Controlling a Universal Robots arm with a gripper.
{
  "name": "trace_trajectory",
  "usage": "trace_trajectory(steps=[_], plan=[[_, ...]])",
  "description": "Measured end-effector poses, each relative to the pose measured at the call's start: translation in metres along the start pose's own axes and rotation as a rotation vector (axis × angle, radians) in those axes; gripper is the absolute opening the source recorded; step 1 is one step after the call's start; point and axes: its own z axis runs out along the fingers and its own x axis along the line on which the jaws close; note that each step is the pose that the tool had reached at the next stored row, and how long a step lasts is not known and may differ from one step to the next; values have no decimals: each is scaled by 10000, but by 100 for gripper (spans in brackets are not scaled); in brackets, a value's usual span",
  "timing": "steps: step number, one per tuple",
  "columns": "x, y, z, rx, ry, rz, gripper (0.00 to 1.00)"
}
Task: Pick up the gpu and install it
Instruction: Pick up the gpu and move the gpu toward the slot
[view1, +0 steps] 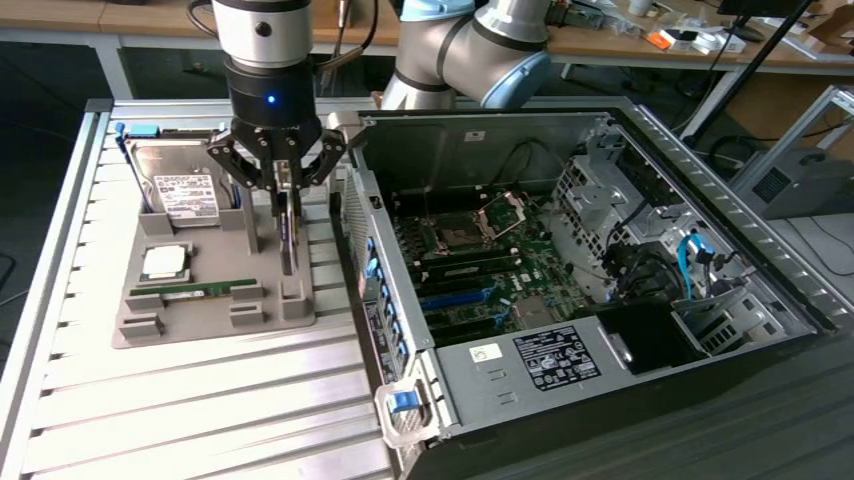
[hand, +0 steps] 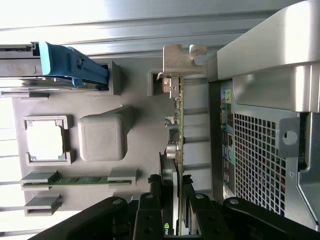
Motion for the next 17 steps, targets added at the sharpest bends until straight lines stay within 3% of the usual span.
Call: trace_trajectory(steps=[17], plan=[[-1,-3,-32,-1,0,0,27]])
